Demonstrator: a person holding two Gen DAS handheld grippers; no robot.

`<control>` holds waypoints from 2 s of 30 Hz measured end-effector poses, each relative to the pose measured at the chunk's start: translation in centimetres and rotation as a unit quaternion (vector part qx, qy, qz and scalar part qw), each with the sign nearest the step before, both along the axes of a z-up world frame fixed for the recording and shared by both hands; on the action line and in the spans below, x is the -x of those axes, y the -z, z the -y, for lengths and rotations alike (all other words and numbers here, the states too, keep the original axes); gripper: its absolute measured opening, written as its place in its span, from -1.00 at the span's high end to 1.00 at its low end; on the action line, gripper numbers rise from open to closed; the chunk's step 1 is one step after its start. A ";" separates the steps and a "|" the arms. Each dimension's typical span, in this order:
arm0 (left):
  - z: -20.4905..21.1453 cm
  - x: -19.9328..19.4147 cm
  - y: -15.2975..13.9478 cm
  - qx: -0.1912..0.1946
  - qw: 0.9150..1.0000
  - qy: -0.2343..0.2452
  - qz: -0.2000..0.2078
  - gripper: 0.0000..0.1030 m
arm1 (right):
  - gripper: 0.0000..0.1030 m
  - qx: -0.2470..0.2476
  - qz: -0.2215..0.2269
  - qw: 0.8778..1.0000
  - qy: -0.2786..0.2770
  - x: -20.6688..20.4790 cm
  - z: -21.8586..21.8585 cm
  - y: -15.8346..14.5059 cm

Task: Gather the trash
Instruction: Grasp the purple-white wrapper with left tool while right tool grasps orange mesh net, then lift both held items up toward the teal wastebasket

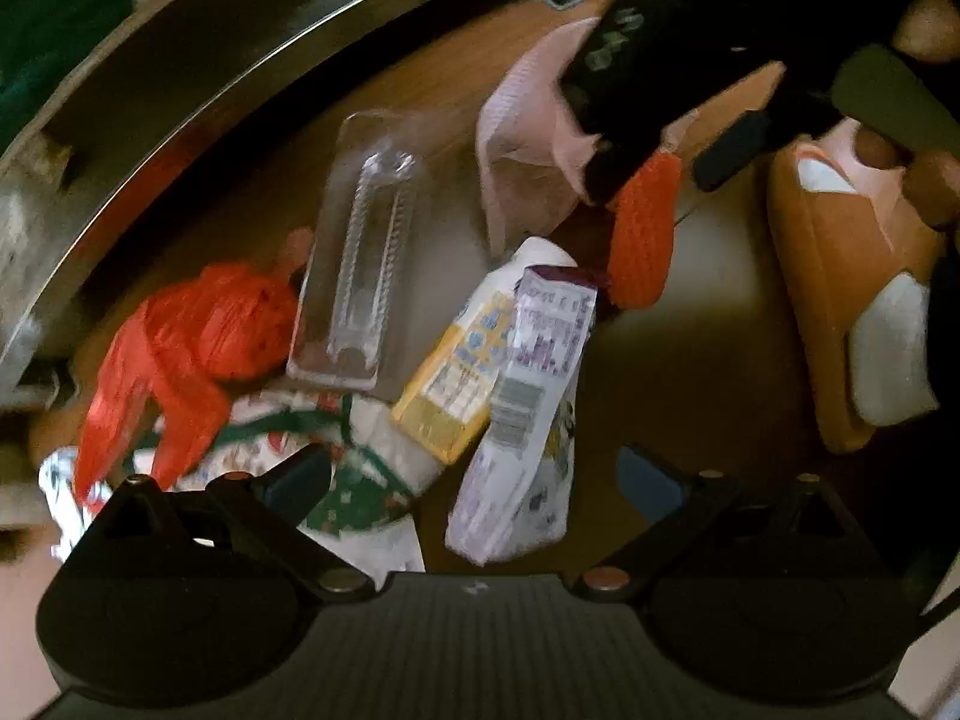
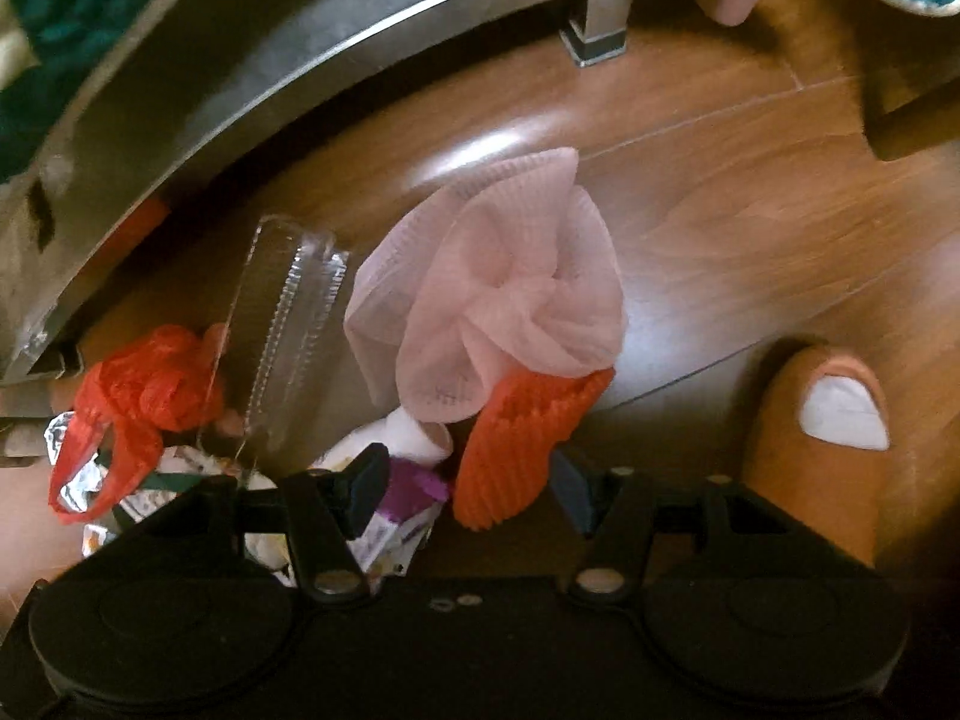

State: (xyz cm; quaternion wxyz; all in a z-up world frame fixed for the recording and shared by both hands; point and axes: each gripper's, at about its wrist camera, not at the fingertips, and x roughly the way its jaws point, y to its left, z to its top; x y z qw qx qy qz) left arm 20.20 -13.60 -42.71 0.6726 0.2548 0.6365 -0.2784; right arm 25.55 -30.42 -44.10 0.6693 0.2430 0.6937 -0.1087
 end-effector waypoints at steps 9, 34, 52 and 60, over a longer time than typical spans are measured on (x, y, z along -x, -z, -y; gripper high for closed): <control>2.1 1.5 2.9 0.006 0.998 0.065 0.023 -0.72 | -0.09 0.001 -0.013 1.000 -0.007 -0.3 0.2 3.0; 2.6 0.9 3.6 0.004 1.000 -0.010 -0.010 0.67 | 0.82 0.039 -0.028 0.998 -0.049 0.6 -1.4 1.7; -1.0 -0.1 -12.2 0.043 0.982 -0.164 0.088 0.68 | 0.82 0.036 0.120 0.988 -0.091 2.8 -2.7 -16.1; -3.9 1.2 -23.2 0.089 0.952 -0.235 0.173 0.68 | 0.82 0.050 0.253 0.952 -0.164 5.7 -3.4 -27.8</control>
